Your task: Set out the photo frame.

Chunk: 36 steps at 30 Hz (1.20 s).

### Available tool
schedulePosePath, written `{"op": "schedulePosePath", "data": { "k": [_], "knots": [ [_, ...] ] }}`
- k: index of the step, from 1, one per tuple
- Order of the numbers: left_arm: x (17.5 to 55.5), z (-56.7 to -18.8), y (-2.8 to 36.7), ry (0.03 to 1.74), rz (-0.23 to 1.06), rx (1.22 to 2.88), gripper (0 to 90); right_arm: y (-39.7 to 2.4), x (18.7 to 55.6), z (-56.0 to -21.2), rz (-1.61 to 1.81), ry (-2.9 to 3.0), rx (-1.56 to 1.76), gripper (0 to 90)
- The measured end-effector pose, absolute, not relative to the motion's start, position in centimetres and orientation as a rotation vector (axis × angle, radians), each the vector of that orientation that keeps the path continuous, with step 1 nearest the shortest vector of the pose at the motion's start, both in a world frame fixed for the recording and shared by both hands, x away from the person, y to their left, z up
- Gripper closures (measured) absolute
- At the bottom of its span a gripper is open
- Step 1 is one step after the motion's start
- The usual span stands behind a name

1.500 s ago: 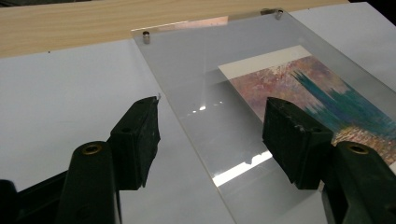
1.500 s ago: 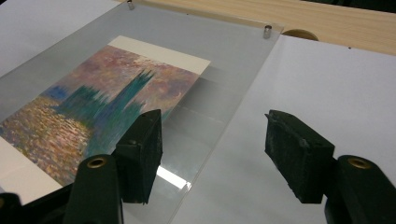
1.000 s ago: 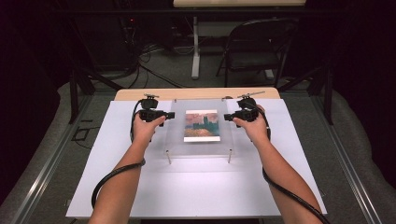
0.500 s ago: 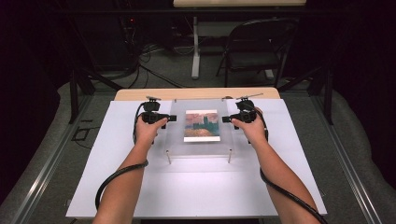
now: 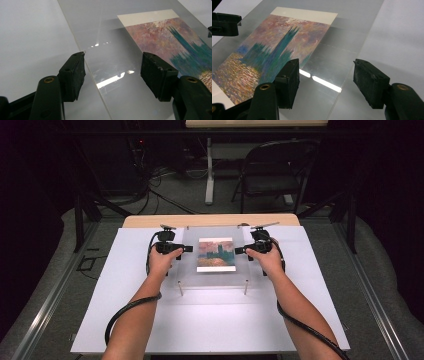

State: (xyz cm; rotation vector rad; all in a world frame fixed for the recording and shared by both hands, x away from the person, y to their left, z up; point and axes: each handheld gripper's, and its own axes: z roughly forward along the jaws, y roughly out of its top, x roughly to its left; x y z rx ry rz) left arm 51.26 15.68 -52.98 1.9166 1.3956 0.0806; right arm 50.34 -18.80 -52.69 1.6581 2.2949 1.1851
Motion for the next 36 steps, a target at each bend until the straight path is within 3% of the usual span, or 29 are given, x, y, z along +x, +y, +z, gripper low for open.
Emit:
{"op": "schedulePosePath", "data": {
  "k": [36],
  "knots": [
    [51.63, -53.58, 15.84, 1.423, -0.007, 1.88, 29.2, -18.53, 51.0, -53.6, 1.242, 2.281, 1.754, 28.6]
  ]
}}
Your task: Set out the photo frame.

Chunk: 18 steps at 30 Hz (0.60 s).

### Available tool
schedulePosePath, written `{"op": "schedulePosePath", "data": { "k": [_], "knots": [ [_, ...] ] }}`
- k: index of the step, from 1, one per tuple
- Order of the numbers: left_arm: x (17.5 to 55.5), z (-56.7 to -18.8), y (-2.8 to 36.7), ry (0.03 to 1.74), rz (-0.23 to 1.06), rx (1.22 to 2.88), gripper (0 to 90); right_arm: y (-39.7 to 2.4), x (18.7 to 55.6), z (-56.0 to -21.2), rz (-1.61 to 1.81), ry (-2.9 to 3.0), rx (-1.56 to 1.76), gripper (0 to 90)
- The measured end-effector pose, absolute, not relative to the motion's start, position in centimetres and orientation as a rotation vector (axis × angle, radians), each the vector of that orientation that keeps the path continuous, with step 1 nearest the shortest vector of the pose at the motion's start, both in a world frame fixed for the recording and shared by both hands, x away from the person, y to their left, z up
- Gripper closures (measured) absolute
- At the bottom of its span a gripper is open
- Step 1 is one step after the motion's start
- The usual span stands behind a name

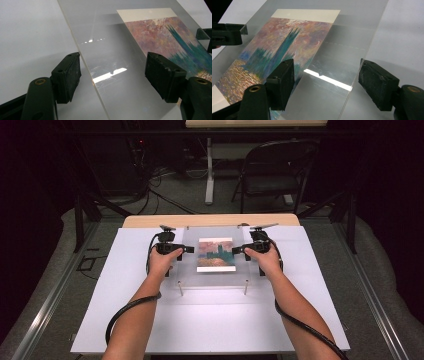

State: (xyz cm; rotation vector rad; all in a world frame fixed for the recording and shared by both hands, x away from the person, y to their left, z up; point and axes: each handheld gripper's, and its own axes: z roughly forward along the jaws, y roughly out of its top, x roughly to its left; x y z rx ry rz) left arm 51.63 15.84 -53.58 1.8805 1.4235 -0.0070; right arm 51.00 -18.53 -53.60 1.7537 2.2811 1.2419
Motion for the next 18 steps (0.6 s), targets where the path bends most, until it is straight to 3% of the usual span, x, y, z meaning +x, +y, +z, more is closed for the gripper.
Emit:
{"op": "schedulePosePath", "data": {
  "k": [4, 18],
  "knots": [
    [51.7, -53.74, 15.86, 1.429, -0.057, 1.864, 29.4, -18.56, 50.97, -53.61, 1.244, 2.28, 1.752, 28.7],
    [51.68, -53.52, 15.48, 1.456, -0.028, 1.869, 28.9, -18.58, 50.91, -53.54, 1.234, 2.284, 1.738, 28.9]
  ]
}}
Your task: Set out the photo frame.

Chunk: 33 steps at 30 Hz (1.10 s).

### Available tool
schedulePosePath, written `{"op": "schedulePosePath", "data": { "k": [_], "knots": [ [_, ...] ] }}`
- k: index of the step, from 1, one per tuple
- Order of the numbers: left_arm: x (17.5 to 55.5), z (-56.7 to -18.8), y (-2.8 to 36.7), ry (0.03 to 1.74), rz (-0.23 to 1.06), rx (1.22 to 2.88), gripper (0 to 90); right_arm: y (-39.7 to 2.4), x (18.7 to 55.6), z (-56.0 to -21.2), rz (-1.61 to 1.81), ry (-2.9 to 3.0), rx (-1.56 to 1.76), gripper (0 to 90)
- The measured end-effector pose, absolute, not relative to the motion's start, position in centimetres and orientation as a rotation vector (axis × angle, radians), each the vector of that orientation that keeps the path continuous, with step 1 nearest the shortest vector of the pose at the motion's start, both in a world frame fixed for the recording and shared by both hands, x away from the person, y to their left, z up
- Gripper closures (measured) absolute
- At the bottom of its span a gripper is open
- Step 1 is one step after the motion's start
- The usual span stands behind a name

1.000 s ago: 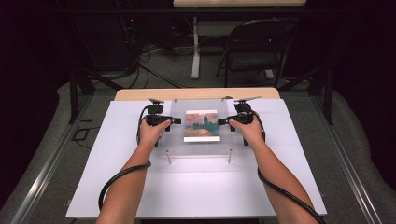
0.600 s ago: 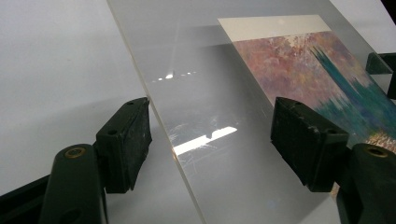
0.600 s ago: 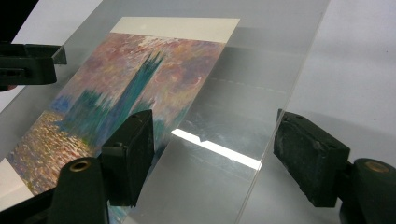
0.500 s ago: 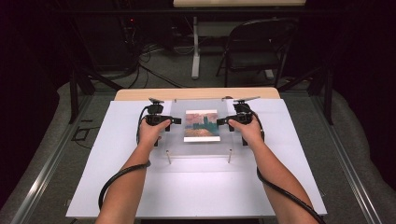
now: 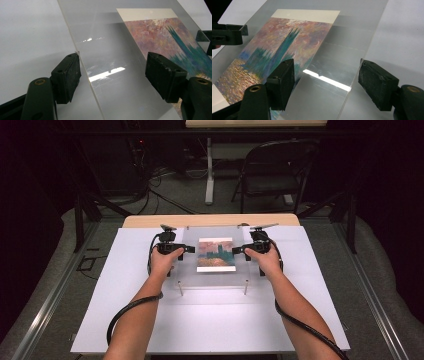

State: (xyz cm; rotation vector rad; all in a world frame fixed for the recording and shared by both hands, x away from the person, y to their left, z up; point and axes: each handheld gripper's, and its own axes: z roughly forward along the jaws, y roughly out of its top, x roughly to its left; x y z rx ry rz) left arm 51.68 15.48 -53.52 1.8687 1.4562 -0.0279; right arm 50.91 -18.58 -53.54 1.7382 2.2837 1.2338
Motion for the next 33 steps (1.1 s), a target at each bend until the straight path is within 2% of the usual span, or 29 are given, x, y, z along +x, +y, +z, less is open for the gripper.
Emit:
{"op": "schedulePosePath", "data": {
  "k": [33],
  "knots": [
    [51.22, -52.72, 14.79, 1.492, 0.034, 1.861, 29.2, -18.25, 50.39, -52.8, 1.194, 2.264, 1.723, 29.0]
  ]
}}
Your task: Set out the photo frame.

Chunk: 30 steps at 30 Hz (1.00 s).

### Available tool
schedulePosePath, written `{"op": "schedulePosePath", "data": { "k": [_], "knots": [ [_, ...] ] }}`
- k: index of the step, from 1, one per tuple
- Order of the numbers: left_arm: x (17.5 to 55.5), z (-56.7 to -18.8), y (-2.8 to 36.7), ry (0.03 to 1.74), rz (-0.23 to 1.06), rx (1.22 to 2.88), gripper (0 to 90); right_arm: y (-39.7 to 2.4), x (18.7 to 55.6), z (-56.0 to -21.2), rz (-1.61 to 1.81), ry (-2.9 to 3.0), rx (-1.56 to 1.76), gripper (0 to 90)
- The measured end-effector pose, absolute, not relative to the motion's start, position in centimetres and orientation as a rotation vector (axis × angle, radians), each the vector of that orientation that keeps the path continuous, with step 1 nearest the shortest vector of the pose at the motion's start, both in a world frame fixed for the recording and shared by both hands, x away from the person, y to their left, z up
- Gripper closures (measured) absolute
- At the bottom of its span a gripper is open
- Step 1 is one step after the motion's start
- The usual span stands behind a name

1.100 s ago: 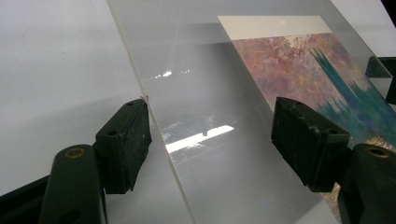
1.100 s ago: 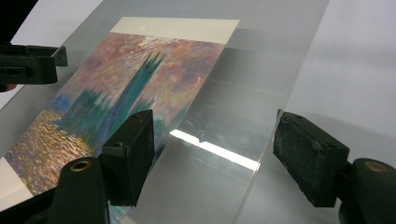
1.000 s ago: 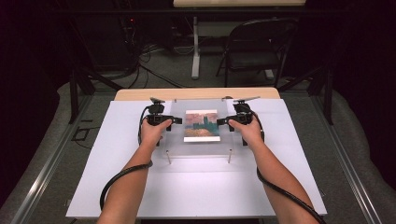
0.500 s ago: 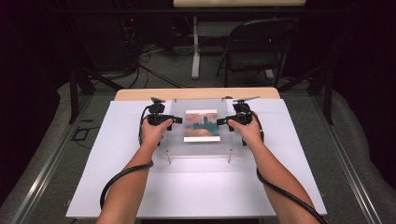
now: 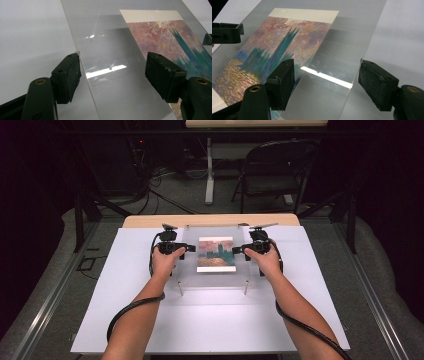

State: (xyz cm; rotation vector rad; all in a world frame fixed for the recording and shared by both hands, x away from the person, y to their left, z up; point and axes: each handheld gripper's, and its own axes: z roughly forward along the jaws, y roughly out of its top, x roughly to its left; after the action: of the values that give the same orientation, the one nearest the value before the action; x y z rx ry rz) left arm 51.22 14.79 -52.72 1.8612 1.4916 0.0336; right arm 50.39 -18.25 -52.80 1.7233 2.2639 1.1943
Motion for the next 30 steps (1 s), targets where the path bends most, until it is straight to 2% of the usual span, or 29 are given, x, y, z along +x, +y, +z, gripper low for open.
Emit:
{"op": "schedulePosePath", "data": {
  "k": [14, 30],
  "knots": [
    [50.1, -51.2, 14.5, 1.473, 0.1, 1.843, 32.0, -17.9, 49.0, -51.4, 1.195, 2.219, 1.651, 29.1],
    [47.7, -48.5, 15.2, 1.409, 0.179, 1.821, 41.3, -17.5, 46.8, -49.0, 1.176, 2.19, 1.501, 30.0]
  ]
}}
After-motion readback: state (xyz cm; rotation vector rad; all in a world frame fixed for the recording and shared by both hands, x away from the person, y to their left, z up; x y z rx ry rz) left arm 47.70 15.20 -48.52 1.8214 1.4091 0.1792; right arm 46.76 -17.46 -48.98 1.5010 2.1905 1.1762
